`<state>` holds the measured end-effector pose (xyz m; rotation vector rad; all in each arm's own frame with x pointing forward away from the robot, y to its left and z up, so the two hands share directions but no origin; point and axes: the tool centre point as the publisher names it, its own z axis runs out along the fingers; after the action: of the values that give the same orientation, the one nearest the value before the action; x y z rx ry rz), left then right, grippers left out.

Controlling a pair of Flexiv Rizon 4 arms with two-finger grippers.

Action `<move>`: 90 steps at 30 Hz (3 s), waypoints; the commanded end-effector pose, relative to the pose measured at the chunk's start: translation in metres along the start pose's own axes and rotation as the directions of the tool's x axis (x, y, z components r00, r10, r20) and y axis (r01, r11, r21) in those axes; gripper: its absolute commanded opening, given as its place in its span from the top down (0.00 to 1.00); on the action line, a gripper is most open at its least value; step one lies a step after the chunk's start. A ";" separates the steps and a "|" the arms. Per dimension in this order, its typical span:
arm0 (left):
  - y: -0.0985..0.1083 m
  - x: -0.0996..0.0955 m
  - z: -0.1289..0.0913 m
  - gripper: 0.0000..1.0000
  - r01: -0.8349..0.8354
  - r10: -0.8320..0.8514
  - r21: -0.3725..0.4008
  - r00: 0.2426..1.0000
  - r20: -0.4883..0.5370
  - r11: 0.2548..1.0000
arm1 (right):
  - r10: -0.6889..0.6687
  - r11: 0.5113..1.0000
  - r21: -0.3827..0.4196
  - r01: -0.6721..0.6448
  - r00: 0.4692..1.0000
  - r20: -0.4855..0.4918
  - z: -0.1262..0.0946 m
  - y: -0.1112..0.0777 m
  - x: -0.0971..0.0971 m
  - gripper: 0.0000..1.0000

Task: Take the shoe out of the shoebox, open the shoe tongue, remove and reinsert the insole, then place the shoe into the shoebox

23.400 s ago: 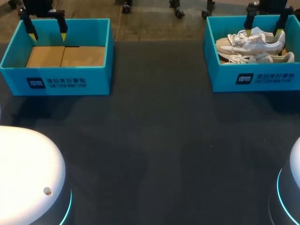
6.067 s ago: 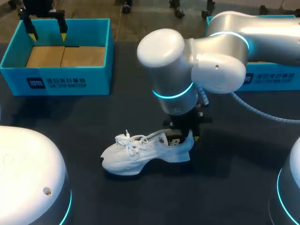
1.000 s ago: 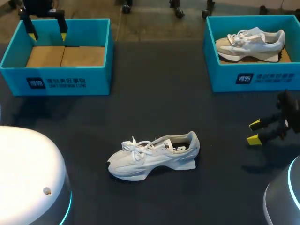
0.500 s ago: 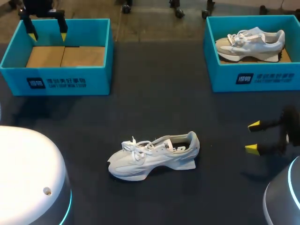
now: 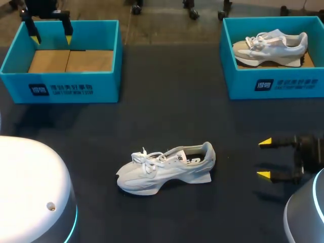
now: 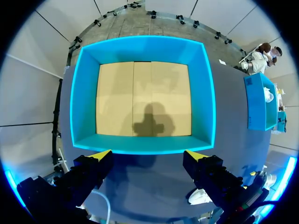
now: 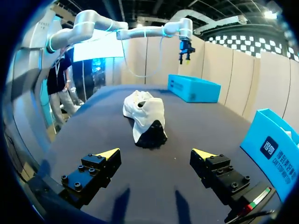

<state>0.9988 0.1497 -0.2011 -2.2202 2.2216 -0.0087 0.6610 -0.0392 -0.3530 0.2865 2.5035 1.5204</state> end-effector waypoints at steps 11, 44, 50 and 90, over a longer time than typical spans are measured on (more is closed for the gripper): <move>0.000 0.000 0.000 0.00 0.000 0.000 -0.001 1.000 0.001 1.000 | -0.028 0.995 -0.096 0.015 0.990 -0.136 0.044 -0.016 -0.023 0.00; 0.000 0.000 0.000 0.00 0.000 0.000 -0.001 1.000 0.001 1.000 | -0.123 0.972 -0.231 0.043 0.931 -0.342 0.111 -0.009 -0.024 0.00; 0.000 0.000 0.000 0.00 0.000 0.000 -0.001 1.000 0.001 1.000 | -0.134 0.969 -0.242 0.044 0.919 -0.372 0.122 -0.014 -0.020 0.00; 0.000 0.000 0.000 0.00 0.000 0.000 -0.001 1.000 0.001 1.000 | -0.119 0.984 -0.165 0.063 0.926 -0.357 0.150 0.010 0.003 0.00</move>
<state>0.9988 0.1497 -0.2012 -2.2203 2.2216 -0.0088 0.7016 0.0892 -0.4127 -0.1656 2.5985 1.8731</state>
